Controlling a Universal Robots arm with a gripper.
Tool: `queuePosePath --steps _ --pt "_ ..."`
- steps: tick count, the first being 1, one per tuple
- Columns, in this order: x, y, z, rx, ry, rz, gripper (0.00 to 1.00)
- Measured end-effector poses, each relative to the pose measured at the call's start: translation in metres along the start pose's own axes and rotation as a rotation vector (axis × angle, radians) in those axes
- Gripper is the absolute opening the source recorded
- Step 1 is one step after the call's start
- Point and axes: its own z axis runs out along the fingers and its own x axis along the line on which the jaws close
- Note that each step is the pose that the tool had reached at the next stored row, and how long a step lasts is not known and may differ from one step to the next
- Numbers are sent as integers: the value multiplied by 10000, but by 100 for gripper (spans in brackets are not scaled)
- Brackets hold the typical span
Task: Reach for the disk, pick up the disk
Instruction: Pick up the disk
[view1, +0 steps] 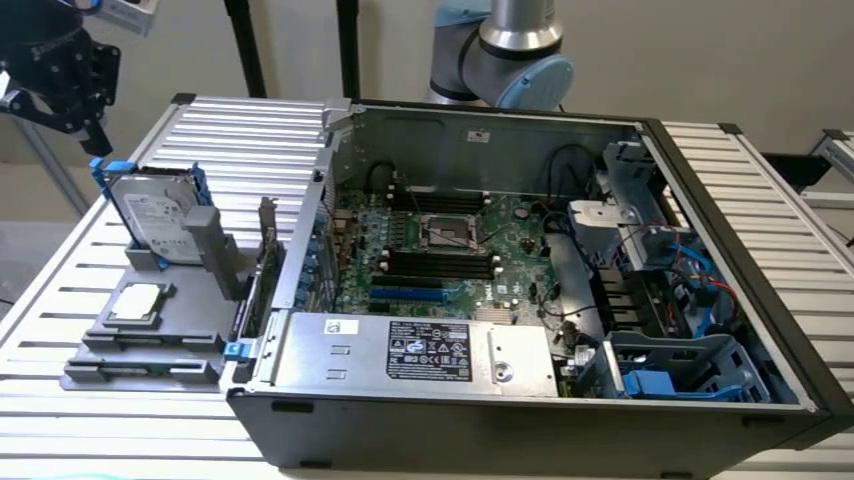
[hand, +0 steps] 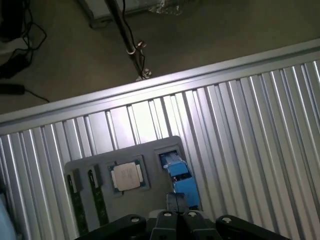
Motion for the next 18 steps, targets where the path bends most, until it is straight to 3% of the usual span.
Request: queuePosePath --steps 7,18 --pt "-13 2 4 51 11 -627 11" --pt "-77 16 36 233 -1 -1346 11"
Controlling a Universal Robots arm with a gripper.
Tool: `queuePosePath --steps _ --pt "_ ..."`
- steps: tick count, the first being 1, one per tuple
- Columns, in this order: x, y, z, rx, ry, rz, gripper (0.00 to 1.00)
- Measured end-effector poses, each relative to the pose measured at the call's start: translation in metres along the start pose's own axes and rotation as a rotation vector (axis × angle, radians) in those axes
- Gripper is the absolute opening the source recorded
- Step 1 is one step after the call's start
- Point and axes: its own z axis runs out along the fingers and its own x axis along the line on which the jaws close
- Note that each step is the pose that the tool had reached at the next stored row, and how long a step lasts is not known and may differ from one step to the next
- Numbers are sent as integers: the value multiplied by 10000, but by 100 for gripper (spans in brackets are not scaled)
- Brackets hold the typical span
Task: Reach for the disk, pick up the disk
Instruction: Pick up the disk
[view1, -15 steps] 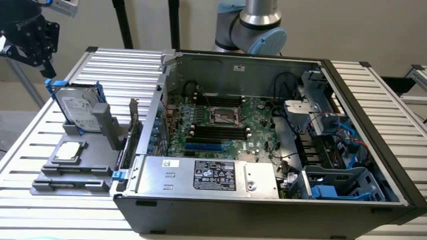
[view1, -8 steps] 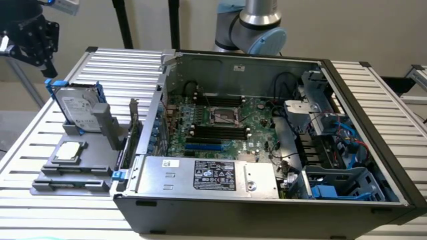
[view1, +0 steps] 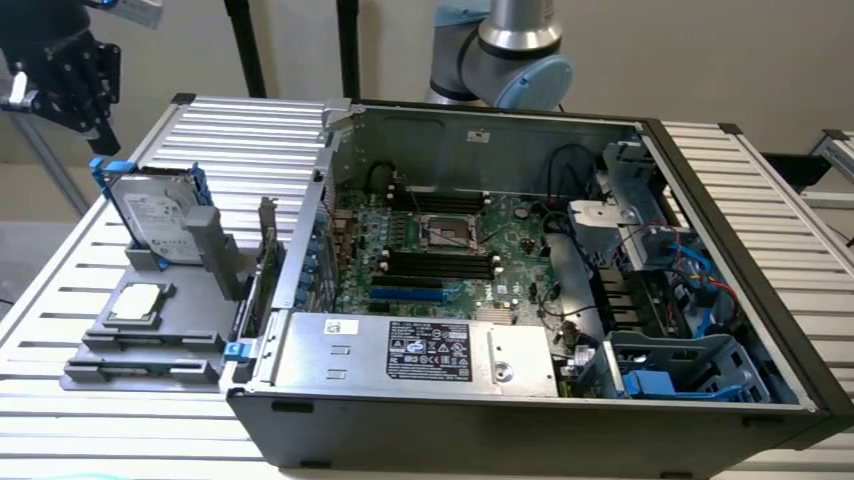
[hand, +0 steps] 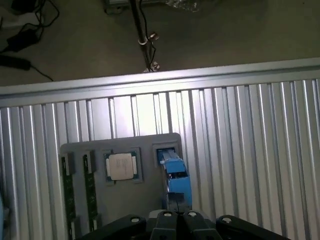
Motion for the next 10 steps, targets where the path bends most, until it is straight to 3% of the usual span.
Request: queuePosePath --steps 2,9,10 --pt "-23 2 13 26 -2 -117 11" --pt "-79 8 21 28 0 -318 12" --pt "-79 8 21 27 1 -328 18"
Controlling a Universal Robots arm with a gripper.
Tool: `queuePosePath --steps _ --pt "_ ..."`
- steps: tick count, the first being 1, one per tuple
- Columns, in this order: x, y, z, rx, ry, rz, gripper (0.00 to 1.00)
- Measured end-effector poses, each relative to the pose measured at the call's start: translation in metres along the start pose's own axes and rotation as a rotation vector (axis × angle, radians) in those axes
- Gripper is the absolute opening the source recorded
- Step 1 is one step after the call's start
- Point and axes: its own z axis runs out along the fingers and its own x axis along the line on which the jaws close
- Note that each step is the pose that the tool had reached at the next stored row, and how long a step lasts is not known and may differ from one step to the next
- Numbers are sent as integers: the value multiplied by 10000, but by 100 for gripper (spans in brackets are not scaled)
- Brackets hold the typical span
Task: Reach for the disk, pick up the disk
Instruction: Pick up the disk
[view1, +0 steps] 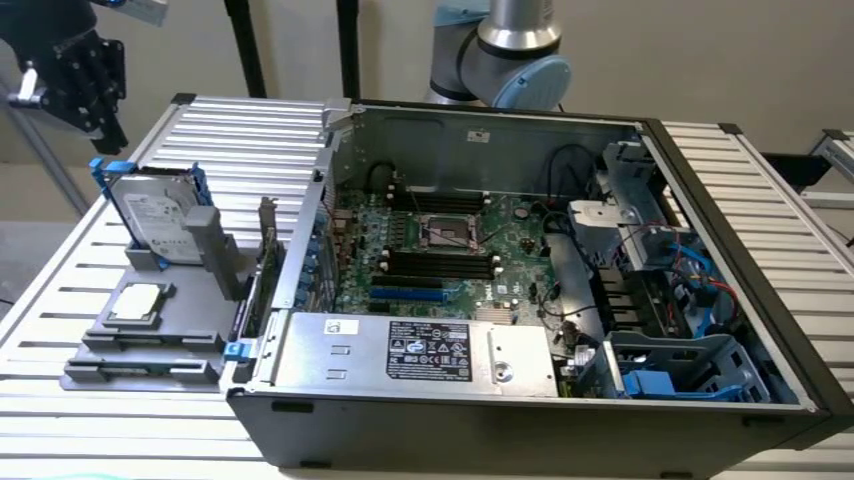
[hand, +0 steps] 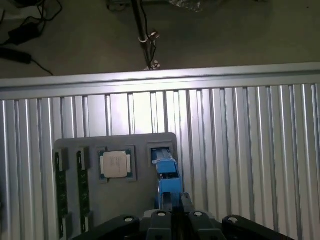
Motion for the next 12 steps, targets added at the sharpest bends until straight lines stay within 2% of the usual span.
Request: queuePosePath --steps 3,4,6,7,8,12 --pt "-1 0 0 -2 0 -3 36" --pt "-1 0 1 -3 0 -4 36" --pt "-1 -1 11 -1 0 -17 47" --pt "0 -1 20 -2 1 -24 47" --pt "-1 -1 35 -3 2 -30 54" --pt "0 -1 108 -2 2 -104 54"
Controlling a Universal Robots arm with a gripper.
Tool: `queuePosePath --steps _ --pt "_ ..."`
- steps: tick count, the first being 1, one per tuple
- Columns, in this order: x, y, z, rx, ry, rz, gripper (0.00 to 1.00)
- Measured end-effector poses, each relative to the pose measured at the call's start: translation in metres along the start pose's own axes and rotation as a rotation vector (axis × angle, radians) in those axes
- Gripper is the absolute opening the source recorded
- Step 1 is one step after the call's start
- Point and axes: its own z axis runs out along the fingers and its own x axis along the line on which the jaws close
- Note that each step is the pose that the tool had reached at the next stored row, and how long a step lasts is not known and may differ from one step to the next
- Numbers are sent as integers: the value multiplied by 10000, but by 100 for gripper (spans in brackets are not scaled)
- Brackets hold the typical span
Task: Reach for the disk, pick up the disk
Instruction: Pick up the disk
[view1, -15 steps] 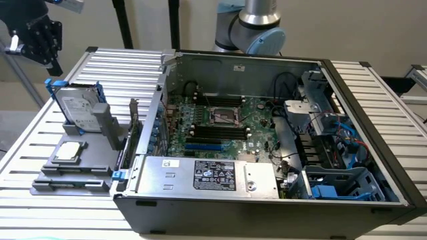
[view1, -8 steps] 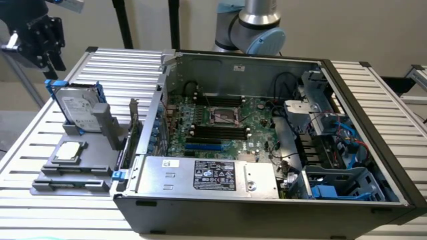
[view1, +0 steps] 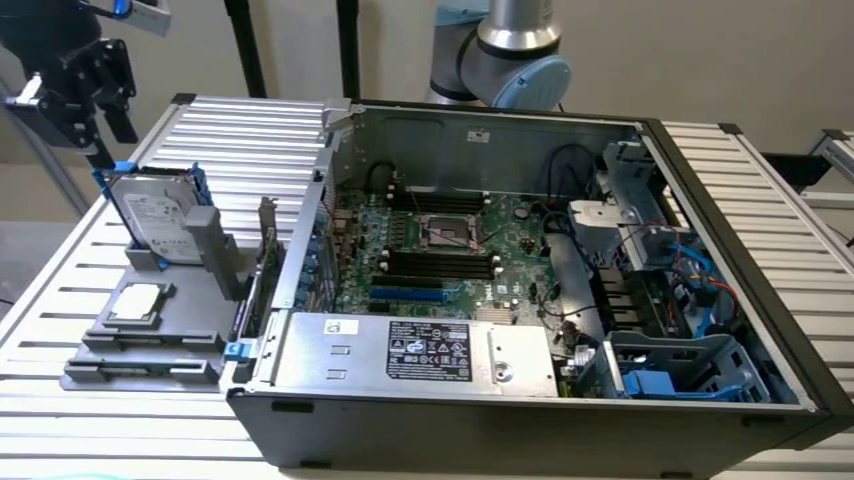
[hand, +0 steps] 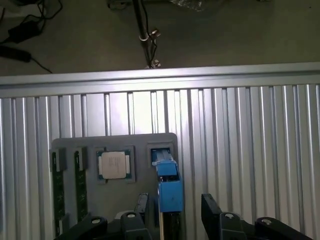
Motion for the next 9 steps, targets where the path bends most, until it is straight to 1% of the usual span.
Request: queuePosePath --steps 9 --pt "5 2 163 -2 3 -248 54"
